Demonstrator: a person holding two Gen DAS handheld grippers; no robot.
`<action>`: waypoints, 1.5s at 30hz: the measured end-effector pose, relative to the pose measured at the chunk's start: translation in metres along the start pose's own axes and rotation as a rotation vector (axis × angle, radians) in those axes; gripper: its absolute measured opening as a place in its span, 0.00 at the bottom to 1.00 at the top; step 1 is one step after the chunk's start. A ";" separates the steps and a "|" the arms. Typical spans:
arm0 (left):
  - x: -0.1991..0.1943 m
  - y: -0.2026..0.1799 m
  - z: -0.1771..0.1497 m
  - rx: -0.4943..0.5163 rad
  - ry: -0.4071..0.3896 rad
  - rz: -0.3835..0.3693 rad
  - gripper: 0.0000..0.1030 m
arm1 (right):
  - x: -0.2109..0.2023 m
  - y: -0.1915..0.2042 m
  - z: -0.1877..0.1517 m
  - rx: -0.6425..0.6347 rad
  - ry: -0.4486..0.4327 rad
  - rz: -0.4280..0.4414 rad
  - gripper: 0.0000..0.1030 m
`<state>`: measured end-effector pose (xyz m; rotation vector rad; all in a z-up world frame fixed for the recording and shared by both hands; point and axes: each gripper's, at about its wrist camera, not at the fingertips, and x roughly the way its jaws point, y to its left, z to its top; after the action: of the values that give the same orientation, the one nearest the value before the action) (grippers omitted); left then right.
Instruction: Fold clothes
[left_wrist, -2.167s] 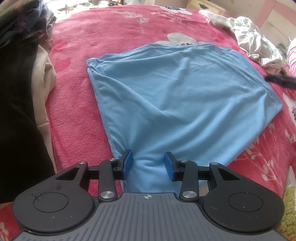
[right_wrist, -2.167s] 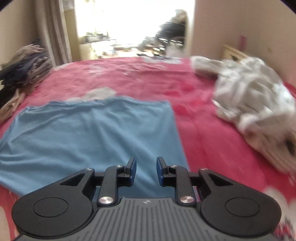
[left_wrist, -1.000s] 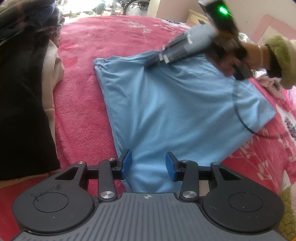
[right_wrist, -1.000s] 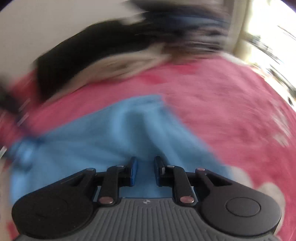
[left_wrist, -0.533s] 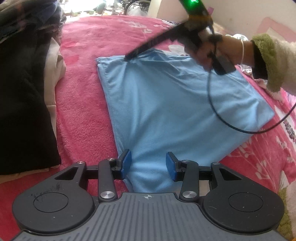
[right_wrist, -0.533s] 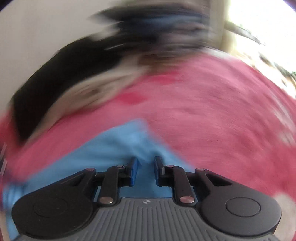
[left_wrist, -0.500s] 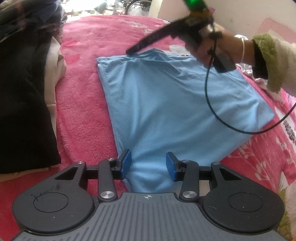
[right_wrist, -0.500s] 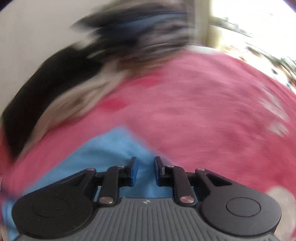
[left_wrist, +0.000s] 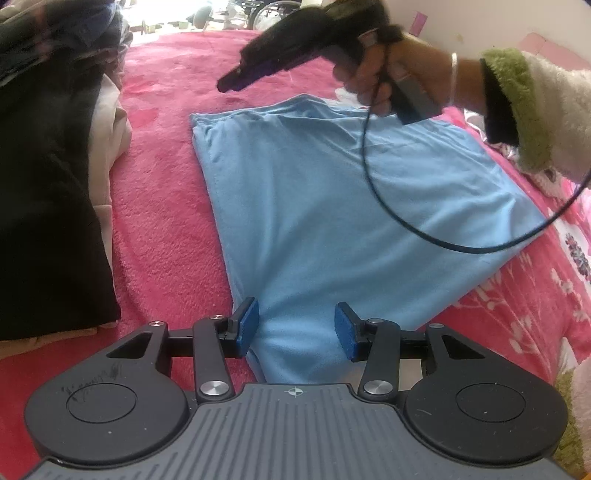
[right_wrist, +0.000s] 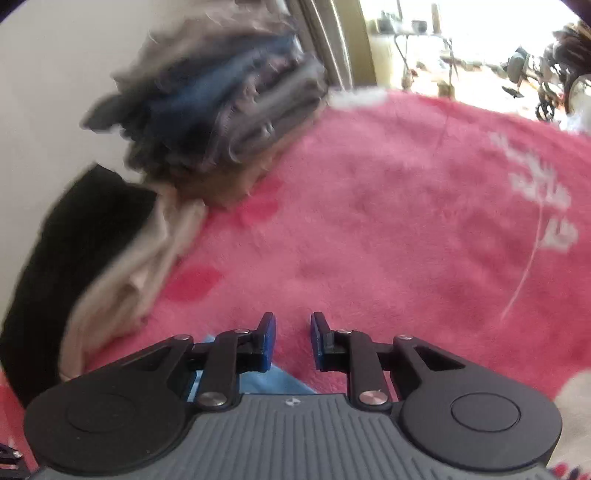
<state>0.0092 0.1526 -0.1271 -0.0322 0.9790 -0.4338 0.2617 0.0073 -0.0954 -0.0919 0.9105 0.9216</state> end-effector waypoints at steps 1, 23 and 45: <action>0.000 0.000 0.000 0.002 0.002 -0.001 0.44 | 0.002 0.005 -0.001 -0.003 0.011 0.040 0.22; -0.001 -0.003 0.002 0.028 0.004 0.022 0.44 | -0.130 -0.057 -0.066 0.018 0.042 -0.099 0.23; 0.000 -0.016 -0.006 0.081 0.025 0.065 0.48 | -0.059 -0.061 -0.059 0.071 0.026 -0.139 0.12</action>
<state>-0.0012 0.1385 -0.1268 0.0778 0.9839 -0.4145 0.2519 -0.0946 -0.1085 -0.1056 0.9474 0.7598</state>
